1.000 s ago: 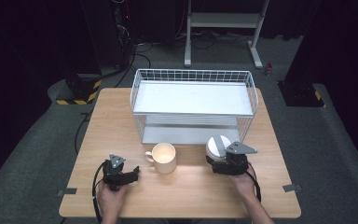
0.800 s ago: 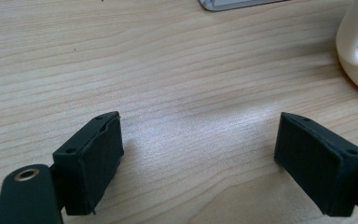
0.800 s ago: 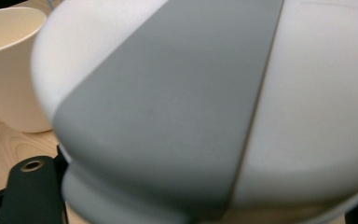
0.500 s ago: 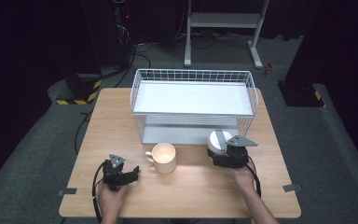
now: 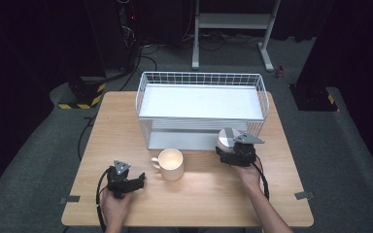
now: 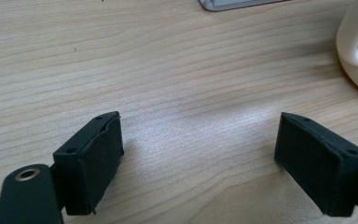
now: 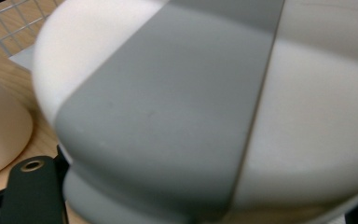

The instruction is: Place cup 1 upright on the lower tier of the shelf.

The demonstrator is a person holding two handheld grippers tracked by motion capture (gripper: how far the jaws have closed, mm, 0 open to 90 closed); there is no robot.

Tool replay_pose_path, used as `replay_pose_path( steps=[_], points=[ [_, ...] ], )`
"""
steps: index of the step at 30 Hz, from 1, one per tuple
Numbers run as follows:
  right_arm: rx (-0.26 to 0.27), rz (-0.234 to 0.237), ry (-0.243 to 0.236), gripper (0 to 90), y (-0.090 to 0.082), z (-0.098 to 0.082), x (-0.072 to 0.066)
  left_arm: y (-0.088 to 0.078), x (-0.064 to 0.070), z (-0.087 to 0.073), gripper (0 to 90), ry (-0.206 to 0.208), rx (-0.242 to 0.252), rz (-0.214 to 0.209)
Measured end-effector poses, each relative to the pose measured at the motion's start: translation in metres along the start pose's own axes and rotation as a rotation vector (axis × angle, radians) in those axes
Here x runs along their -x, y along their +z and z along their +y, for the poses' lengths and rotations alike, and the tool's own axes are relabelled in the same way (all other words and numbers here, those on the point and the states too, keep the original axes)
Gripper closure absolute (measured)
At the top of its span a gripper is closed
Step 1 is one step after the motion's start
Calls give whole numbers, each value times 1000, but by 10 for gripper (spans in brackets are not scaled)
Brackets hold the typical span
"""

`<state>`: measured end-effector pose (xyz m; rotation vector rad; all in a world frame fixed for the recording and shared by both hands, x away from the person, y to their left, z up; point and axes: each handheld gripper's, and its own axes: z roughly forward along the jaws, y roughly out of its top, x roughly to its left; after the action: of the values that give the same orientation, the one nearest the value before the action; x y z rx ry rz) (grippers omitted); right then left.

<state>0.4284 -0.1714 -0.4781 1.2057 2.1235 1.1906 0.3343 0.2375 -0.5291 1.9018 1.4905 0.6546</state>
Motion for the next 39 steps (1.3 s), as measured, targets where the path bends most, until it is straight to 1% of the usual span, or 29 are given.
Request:
replay_pose_path(
  steps=[3,4,6,8,9,10,11,13,14,15,16,19,20,24,26,30,31,34,38,39],
  points=[
    [-9,-21,20,184,5,1,2,0,0,0,155,5,-6,-1],
    [-10,-32,14,184,7,2,3,0,0,0,156,5,-4,-1],
    [-8,-36,13,184,8,2,3,0,0,0,156,5,-4,-1],
    [-8,-53,18,184,12,5,5,0,0,0,156,4,-4,0],
    [-8,-53,18,184,12,5,5,0,0,0,156,4,-4,0],
    [-1,-65,25,184,14,5,5,0,0,0,156,4,-4,0],
    [-1,-65,25,184,14,5,5,0,0,0,156,4,-4,0],
    [-5,-78,23,183,17,7,4,0,0,0,156,5,-4,0],
    [-5,-79,9,184,18,8,4,0,0,0,156,4,-4,1],
    [-10,-83,11,184,19,9,4,0,0,0,156,4,-4,1],
    [-9,-84,-2,184,21,10,4,0,0,0,156,5,-4,1],
    [-6,-86,0,184,22,10,4,0,0,0,157,4,-4,0],
    [3,-88,1,184,25,11,6,0,0,0,157,5,-4,2],
    [0,-100,7,184,28,13,6,0,0,0,157,4,-4,1],
    [16,-100,0,184,30,12,8,0,0,0,157,4,-4,1],
    [24,-106,15,184,32,12,8,0,0,0,157,5,-4,2],
    [26,-106,7,183,32,12,8,0,0,0,157,5,-5,1],
    [24,-100,7,181,31,12,9,0,0,0,158,3,-5,1],
    [16,-96,7,150,31,12,11,0,0,0,158,3,-5,1],
    [6,-98,24,143,31,11,11,0,0,0,158,3,-4,2]
  ],
)
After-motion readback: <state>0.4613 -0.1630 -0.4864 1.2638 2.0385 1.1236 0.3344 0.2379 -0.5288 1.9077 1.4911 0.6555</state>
